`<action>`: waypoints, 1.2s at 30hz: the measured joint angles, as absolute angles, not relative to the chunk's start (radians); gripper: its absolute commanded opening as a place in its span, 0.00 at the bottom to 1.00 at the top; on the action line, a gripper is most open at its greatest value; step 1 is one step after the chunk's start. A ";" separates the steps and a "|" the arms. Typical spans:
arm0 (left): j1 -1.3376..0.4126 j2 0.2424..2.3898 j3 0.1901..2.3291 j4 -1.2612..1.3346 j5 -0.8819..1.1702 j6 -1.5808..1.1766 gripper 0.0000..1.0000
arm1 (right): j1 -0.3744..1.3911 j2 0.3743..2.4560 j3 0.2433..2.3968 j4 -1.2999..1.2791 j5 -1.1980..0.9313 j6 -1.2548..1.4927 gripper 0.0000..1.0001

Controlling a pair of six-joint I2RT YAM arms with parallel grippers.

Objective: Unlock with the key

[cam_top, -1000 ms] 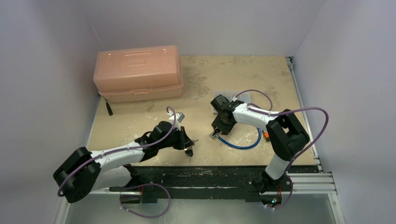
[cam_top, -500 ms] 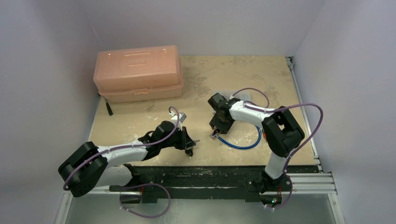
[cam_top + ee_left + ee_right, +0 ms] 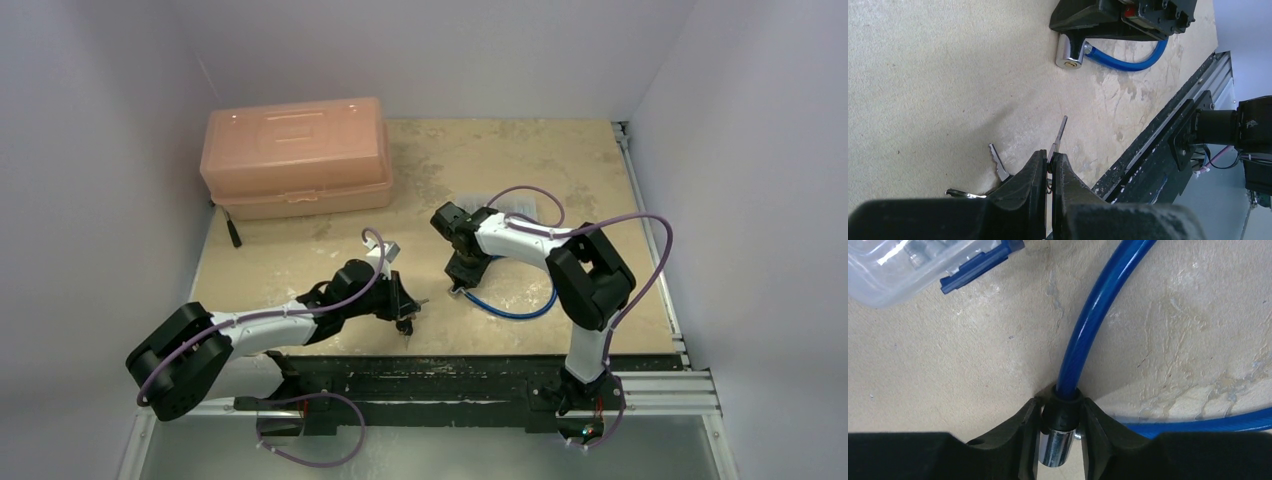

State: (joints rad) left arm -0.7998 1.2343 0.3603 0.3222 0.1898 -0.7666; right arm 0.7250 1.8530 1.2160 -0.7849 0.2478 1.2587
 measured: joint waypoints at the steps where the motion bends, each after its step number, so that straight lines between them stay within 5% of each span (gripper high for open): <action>1: -0.800 1.234 0.357 0.326 0.190 -0.766 0.00 | 0.727 1.857 1.221 -0.786 0.247 1.261 0.23; 6: -0.800 1.232 0.339 0.328 0.190 -0.766 0.00 | 0.728 1.863 1.232 -0.798 0.248 1.264 0.00; 36: -0.847 1.274 0.334 0.538 0.218 -0.857 0.00 | 0.734 1.563 1.039 -0.736 0.158 1.493 0.00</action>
